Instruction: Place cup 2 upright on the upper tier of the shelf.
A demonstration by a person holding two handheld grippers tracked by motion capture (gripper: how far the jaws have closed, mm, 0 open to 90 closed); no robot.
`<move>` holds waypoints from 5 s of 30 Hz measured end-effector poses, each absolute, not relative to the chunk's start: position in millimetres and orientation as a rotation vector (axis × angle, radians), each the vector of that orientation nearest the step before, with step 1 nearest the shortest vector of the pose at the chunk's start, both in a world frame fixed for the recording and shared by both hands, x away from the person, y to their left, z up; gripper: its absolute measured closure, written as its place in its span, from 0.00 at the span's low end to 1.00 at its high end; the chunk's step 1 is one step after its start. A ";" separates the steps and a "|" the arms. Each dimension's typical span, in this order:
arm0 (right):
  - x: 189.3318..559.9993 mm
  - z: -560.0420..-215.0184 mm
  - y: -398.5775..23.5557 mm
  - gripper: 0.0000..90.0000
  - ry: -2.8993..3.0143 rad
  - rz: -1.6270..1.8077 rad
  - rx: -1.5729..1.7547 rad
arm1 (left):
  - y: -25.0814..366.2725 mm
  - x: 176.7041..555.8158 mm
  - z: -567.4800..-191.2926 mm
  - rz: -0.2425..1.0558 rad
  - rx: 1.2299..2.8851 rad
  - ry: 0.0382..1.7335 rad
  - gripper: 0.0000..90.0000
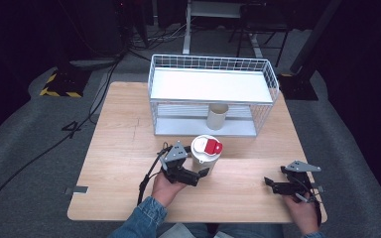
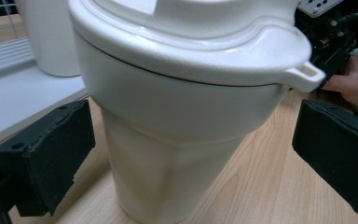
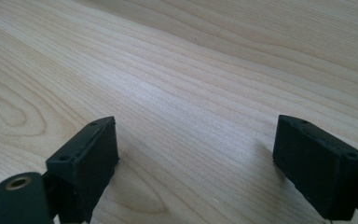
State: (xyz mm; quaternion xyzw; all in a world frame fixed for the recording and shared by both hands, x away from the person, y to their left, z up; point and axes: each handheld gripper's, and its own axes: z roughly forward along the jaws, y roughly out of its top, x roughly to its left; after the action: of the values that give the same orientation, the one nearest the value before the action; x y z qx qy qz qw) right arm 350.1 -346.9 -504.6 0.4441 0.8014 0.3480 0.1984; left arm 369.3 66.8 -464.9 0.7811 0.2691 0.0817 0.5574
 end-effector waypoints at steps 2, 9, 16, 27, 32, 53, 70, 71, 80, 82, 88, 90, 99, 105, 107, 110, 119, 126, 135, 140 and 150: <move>350.0 -504.6 -346.9 0.16 2.242 0.974 1.243 | 63.3 370.8 -467.0 0.194 1.844 0.636 0.00; 350.0 -504.6 -346.9 0.16 2.242 0.974 1.243 | 56.3 380.2 -475.8 0.180 1.837 0.638 0.00; 350.0 -504.6 -346.9 0.16 2.242 0.974 1.243 | 51.9 387.9 -484.2 0.160 1.846 0.650 0.00; 349.8 -504.6 -346.7 0.16 2.241 0.973 1.241 | 49.5 396.9 -493.4 0.097 1.808 0.652 0.00; 349.6 -504.6 -346.6 0.16 2.241 0.973 1.239 | 50.0 398.9 -495.4 0.085 1.803 0.634 0.01; 349.6 -504.6 -346.6 0.16 2.241 0.973 1.239 | 48.7 393.5 -493.1 0.172 1.831 0.599 0.08; 349.8 -504.5 -346.7 0.16 2.241 0.973 1.240 | 49.6 386.7 -488.3 0.211 1.855 0.603 0.10; 349.8 -504.5 -346.7 0.16 2.242 0.973 1.240 | 49.4 385.7 -487.1 0.217 1.857 0.607 0.10; 349.8 -504.5 -346.7 0.16 2.242 0.973 1.241 | 49.9 377.9 -473.4 0.216 1.818 0.584 0.10; 349.8 -504.5 -346.7 0.16 2.242 0.973 1.241 | 50.3 376.6 -471.4 0.221 1.822 0.582 0.10; 349.8 -504.5 -346.7 0.16 2.241 0.973 1.240 | 52.5 373.5 -462.5 0.206 1.803 0.591 0.11; 349.8 -504.6 -346.7 0.16 2.242 0.973 1.240 | 53.2 372.7 -458.4 0.213 1.799 0.585 0.11; 349.5 -504.6 -346.3 0.15 2.236 0.970 1.251 | 57.4 370.0 -440.9 0.233 1.789 0.590 0.11; 349.6 -504.6 -346.3 0.16 2.236 0.970 1.252 | 60.4 366.2 -431.0 0.245 1.778 0.599 0.11; 349.8 -504.6 -346.2 0.15 2.237 0.970 1.250 | 61.7 364.8 -427.9 0.246 1.774 0.600 0.11; 349.9 -504.7 -345.9 0.16 2.235 0.970 1.251 | 63.6 362.8 -422.9 0.250 1.765 0.605 0.11; 350.0 -504.7 -345.9 0.16 2.235 0.970 1.251 | 73.3 359.8 -404.8 0.283 1.749 0.624 0.11; 350.0 -504.6 -346.0 0.16 2.236 0.970 1.251 | 79.8 362.1 -389.3 0.315 1.751 0.633 0.11; 350.3 -504.6 -345.6 0.16 2.236 0.970 1.252 | 80.6 365.4 -368.9 0.355 1.743 0.622 0.11; 350.3 -504.6 -345.6 0.16 2.236 0.970 1.252 | 84.9 368.8 -355.0 0.370 1.757 0.623 0.11; 350.3 -504.6 -345.6 0.16 2.236 0.970 1.252 | 92.0 380.0 -332.9 0.358 1.721 0.638 0.11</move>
State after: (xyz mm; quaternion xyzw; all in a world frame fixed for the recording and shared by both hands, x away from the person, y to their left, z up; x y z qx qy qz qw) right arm 350.3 -345.6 -504.6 0.4477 0.7995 0.3471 0.1996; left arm 380.0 92.0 -332.9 0.7404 0.2743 0.1540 0.5939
